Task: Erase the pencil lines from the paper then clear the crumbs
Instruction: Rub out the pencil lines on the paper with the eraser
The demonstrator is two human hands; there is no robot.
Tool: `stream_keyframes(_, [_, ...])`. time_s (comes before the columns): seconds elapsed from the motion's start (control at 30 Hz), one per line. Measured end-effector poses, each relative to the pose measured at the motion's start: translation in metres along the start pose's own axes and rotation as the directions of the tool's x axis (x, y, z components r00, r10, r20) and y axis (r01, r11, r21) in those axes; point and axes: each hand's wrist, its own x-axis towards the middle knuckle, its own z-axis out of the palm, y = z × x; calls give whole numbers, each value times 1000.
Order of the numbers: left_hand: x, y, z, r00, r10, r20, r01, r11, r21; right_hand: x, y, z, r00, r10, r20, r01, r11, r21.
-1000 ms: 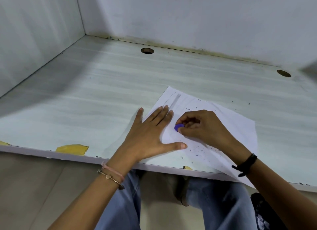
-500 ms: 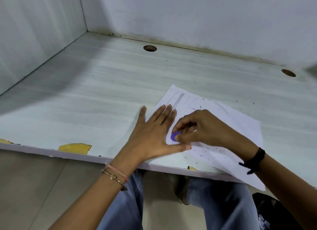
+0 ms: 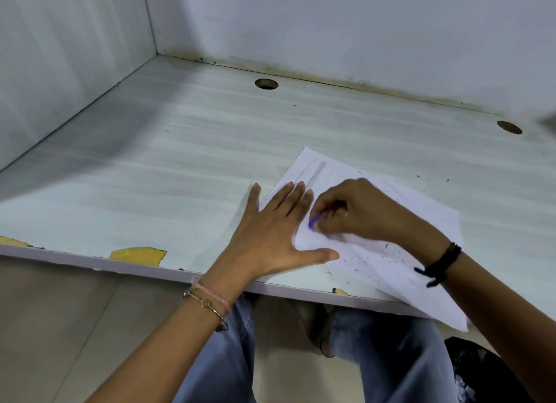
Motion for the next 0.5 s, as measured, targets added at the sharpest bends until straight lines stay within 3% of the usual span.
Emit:
stream_keyframes(0.1, [0,-1,0,1000,2,4,-2,1000,6,-7,-10,7,990,-40,137,38,999,19])
stream_keyframes(0.2, [0,0,0,1000,-1,10,2,1000,-10,8,9,-8,998,51,-35,-50,999,15])
stream_keyframes(0.27, [0,0,0,1000,-1,9,1,1000,-13,8,9,-7,997,61,-50,-60,998,24])
stream_keyframes(0.4, [0,0,-1,1000,6,4,-6,1000,7,-7,-7,7,984,-27,174,17,998,61])
stream_keyframes(0.5, [-1,0,0,1000,3,2,-3,1000,-8,7,12,-6,999,39,-27,-38,999,26])
